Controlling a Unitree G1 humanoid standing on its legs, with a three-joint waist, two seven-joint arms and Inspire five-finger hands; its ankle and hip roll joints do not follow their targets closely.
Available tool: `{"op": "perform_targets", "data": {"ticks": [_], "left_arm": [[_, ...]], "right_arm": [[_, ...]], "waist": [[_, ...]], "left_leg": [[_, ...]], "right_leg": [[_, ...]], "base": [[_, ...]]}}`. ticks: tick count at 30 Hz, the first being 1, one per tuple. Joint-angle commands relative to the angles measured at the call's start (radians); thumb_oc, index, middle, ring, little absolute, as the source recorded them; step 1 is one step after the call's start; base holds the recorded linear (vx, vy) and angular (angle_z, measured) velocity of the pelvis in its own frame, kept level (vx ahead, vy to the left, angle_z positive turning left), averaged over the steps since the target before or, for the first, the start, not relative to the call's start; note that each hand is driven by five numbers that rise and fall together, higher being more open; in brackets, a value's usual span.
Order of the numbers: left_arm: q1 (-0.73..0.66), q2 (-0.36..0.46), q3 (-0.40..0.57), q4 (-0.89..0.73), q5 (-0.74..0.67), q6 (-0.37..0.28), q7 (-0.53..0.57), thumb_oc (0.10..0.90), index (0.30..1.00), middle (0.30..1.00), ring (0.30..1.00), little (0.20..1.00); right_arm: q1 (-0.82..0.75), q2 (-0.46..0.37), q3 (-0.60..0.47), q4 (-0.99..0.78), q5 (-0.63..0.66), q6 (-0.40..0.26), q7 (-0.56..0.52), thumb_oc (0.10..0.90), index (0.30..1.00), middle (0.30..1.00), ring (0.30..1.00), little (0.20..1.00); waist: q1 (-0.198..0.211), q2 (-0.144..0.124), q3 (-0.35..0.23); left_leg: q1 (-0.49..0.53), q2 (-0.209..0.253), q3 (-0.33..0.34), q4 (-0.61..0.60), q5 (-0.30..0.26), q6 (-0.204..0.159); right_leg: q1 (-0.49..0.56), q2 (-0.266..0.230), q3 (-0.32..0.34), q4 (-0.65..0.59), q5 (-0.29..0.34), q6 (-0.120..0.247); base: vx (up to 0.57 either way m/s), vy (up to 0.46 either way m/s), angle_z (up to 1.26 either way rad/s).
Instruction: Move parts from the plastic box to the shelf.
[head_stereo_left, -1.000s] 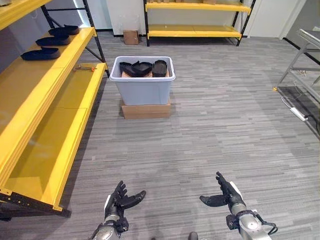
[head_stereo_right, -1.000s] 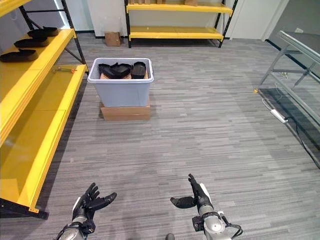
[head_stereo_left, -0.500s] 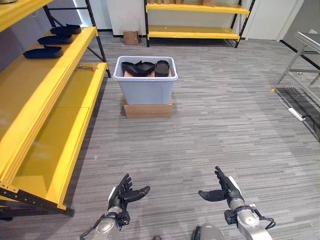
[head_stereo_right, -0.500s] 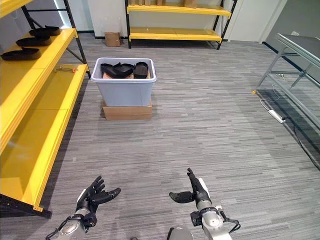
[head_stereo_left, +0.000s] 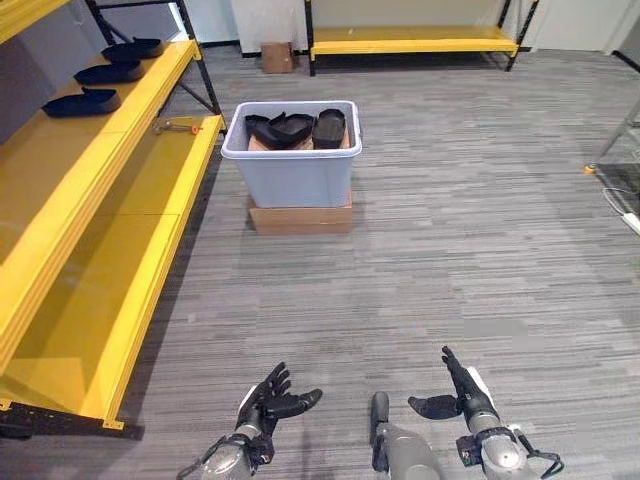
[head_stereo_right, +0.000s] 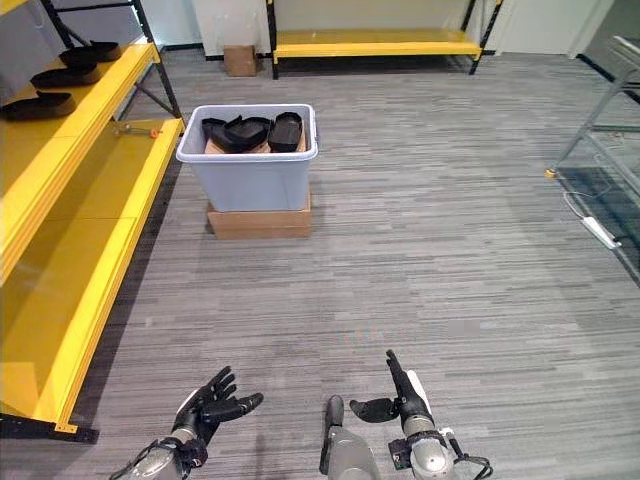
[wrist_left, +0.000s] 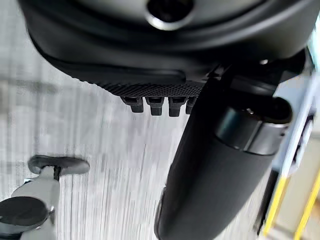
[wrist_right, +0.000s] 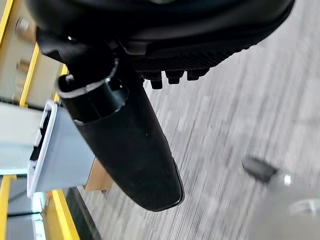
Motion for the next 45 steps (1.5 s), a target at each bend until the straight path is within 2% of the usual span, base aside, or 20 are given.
{"op": "perform_targets", "data": {"ticks": [1,6,10,11,12,13,15,17,18,19,20,21,24,26,28,30,33,38,42,45], "left_arm": [[-0.063,0.063,-0.014,-0.131,0.076,-0.127,0.002,0.9,1.0,1.0,1.0,1.0],[-0.093,0.04,-0.013,-0.118,0.001,-0.105,0.007,0.9,1.0,1.0,1.0,1.0],[-0.089,0.028,-0.006,-0.096,0.023,-0.105,0.082,0.9,1.0,1.0,1.0,1.0],[-0.082,0.023,0.001,-0.085,0.017,-0.123,0.097,0.9,1.0,1.0,1.0,1.0],[-0.082,0.023,0.002,-0.084,0.013,-0.127,0.099,0.9,1.0,1.0,1.0,1.0],[-0.081,0.019,0.007,-0.08,0.007,-0.139,0.102,0.9,1.0,1.0,1.0,1.0],[-0.079,0.016,0.021,-0.079,0.006,-0.151,0.11,0.9,1.0,1.0,1.0,1.0],[-0.08,0.014,0.037,-0.077,0.014,-0.152,0.118,0.9,1.0,1.0,1.0,1.0],[-0.08,0.016,0.044,-0.079,0.018,-0.149,0.119,0.9,1.0,1.0,1.0,1.0],[-0.075,0.021,0.054,-0.086,0.022,-0.145,0.124,0.9,1.0,1.0,1.0,1.0],[-0.074,0.022,0.055,-0.087,0.022,-0.144,0.126,0.9,1.0,1.0,1.0,1.0],[-0.068,0.03,0.065,-0.091,0.019,-0.149,0.142,0.9,1.0,1.0,1.0,1.0],[-0.056,0.041,0.078,-0.091,0.001,-0.164,0.161,0.9,1.0,1.0,1.0,1.0],[-0.05,0.045,0.088,-0.092,-0.011,-0.17,0.182,0.9,1.0,1.0,1.0,1.0],[-0.034,0.046,0.113,-0.091,-0.023,-0.182,0.214,0.9,1.0,1.0,1.0,1.0],[-0.018,0.041,0.143,-0.083,-0.022,-0.197,0.235,0.9,1.0,1.0,1.0,1.0],[-0.008,0.024,0.188,-0.052,0.001,-0.22,0.264,0.9,1.0,1.0,1.0,1.0],[-0.025,0.02,0.179,-0.034,0.044,-0.221,0.295,0.9,1.0,1.0,1.0,1.0],[-0.05,0.033,0.156,-0.024,0.082,-0.233,0.308,0.9,1.0,1.0,1.0,1.0],[-0.053,0.051,0.131,-0.044,0.138,-0.232,0.324,0.9,1.0,1.0,1.0,1.0]], "right_arm": [[-0.035,-0.033,0.026,-0.059,-0.025,-0.114,-0.028,0.9,1.0,1.0,1.0,1.0],[-0.039,-0.043,0.051,-0.058,-0.039,-0.135,-0.048,0.9,1.0,1.0,1.0,1.0],[-0.05,-0.054,0.046,-0.065,-0.054,-0.134,-0.058,0.9,1.0,1.0,1.0,1.0],[-0.053,-0.062,0.044,-0.068,-0.046,-0.13,-0.064,0.9,1.0,1.0,1.0,1.0],[-0.054,-0.063,0.043,-0.069,-0.045,-0.128,-0.065,0.9,1.0,1.0,1.0,1.0],[-0.053,-0.065,0.039,-0.07,-0.043,-0.126,-0.066,0.9,1.0,1.0,1.0,1.0],[-0.05,-0.071,0.03,-0.073,-0.039,-0.127,-0.065,0.9,1.0,1.0,1.0,1.0],[-0.045,-0.08,0.02,-0.072,-0.032,-0.129,-0.059,0.9,1.0,1.0,1.0,1.0],[-0.042,-0.083,0.017,-0.072,-0.029,-0.127,-0.058,0.9,1.0,1.0,1.0,1.0],[-0.039,-0.086,0.01,-0.071,-0.021,-0.128,-0.054,0.9,1.0,1.0,1.0,1.0],[-0.038,-0.086,0.009,-0.07,-0.019,-0.129,-0.053,0.9,1.0,1.0,1.0,1.0],[-0.04,-0.083,0.005,-0.066,-0.021,-0.133,-0.051,0.9,1.0,1.0,1.0,1.0],[-0.048,-0.08,0.002,-0.053,-0.026,-0.139,-0.049,0.9,1.0,1.0,1.0,1.0],[-0.049,-0.079,0.003,-0.052,-0.032,-0.14,-0.051,0.9,1.0,1.0,1.0,1.0],[-0.047,-0.073,0.014,-0.049,-0.046,-0.143,-0.055,0.9,1.0,1.0,1.0,1.0],[-0.042,-0.071,0.023,-0.048,-0.049,-0.144,-0.059,0.9,1.0,1.0,1.0,1.0],[-0.03,-0.078,0.03,-0.048,-0.059,-0.152,-0.039,0.9,1.0,1.0,1.0,1.0],[-0.012,-0.084,0.036,-0.065,-0.049,-0.153,-0.018,0.9,1.0,1.0,1.0,1.0],[-0.007,-0.06,0.033,-0.06,-0.023,-0.149,-0.021,0.9,1.0,1.0,1.0,1.0],[-0.013,-0.038,0.035,-0.068,-0.026,-0.147,-0.031,0.9,1.0,1.0,1.0,1.0]], "waist": [[-0.011,-0.026,-0.108],[-0.005,-0.007,-0.144],[0.005,-0.01,-0.151],[0.01,-0.002,-0.154],[0.009,-0.012,-0.154],[0.011,-0.002,-0.156],[0.011,-0.008,-0.158],[0.018,-0.019,-0.153],[0.02,-0.023,-0.147],[0.027,-0.025,-0.131],[0.028,-0.025,-0.129],[0.032,-0.024,-0.114],[0.03,-0.026,-0.099],[0.034,-0.017,-0.094],[0.055,-0.003,-0.091],[0.08,0.01,-0.086],[0.095,0.011,-0.082],[0.083,0.001,-0.085],[0.103,-0.014,-0.084],[0.126,-0.026,-0.084]], "left_leg": [[-0.066,-0.117,0.076,0.066,0.005,0.023],[-0.126,-0.072,0.106,0.191,0.11,-0.03],[-0.18,-0.047,0.112,0.313,0.165,-0.061],[-0.19,-0.027,0.102,0.378,0.161,-0.083],[-0.2,-0.035,0.114,0.381,0.18,-0.072],[-0.204,-0.014,0.107,0.435,0.179,-0.095],[-0.223,0.015,0.131,0.564,0.224,-0.126],[-0.311,0.036,0.13,0.781,0.261,-0.15],[-0.349,0.054,0.14,0.84,0.256,-0.152],[-0.4,0.084,0.151,0.832,0.239,-0.138],[-0.402,0.087,0.153,0.825,0.235,-0.135],[-0.418,0.104,0.173,0.692,0.22,-0.113],[-0.397,0.113,0.213,0.501,0.22,-0.094],[-0.403,0.112,0.218,0.29,0.255,-0.098],[-0.427,0.127,0.176,0.08,0.345,-0.124],[-0.457,0.172,0.133,-0.024,0.441,-0.139],[-0.486,0.22,0.093,-0.043,0.447,-0.145],[-0.434,0.202,0.128,-0.011,0.381,-0.142],[-0.428,0.147,0.121,0.031,0.325,-0.098],[-0.42,0.077,0.106,0.041,0.287,-0.053]], "right_leg": [[0.101,-0.017,-0.013,-0.124,0.035,-0.001],[0.159,0.022,-0.041,-0.143,-0.041,-0.058],[0.178,0.039,-0.052,-0.141,-0.083,-0.089],[0.193,0.06,-0.047,-0.137,-0.12,-0.1],[0.185,0.049,-0.055,-0.137,-0.108,-0.108],[0.2,0.069,-0.049,-0.136,-0.137,-0.114],[0.21,0.081,-0.058,-0.136,-0.162,-0.143],[0.225,0.09,-0.056,-0.135,-0.176,-0.169],[0.235,0.092,-0.056,-0.135,-0.179,-0.176],[0.253,0.093,-0.052,-0.127,-0.186,-0.173],[0.255,0.093,-0.052,-0.125,-0.187,-0.172],[0.27,0.089,-0.042,-0.112,-0.194,-0.158],[0.284,0.073,-0.017,-0.091,-0.205,-0.14],[0.304,0.065,-0.002,-0.086,-0.211,-0.122],[0.341,0.06,0.017,-0.09,-0.22,-0.101],[0.356,0.063,0.035,-0.087,-0.216,-0.098],[0.37,0.038,0.05,-0.048,-0.242,-0.088],[0.387,-0.013,0.019,0.006,-0.289,-0.059],[0.403,-0.047,0.002,0.017,-0.282,-0.035],[0.396,-0.085,0.006,0.061,-0.252,-0.006]], "base": [[0.29,-0.1,-0.05],[0.27,-0.143,-0.21],[0.24,-0.155,-0.12],[0.21,-0.152,-0.11],[0.25,-0.155,-0.11],[0.15,-0.15,-0.19],[0.22,-0.213,-0.18],[0.2,-0.241,0.13],[0.26,-0.199,0.11],[0.22,-0.107,0.02],[0.28,0.012,0.16],[0.19,0.08,0.2],[0.2,0.176,0.26],[0.22,0.249,0.1],[0.28,0.263,0.04],[0.3,0.259,-0.26],[0.32,0.27,-0.69],[0.34,0.306,-0.26],[0.26,0.269,0.15],[0.29,0.313,0.22]]}}
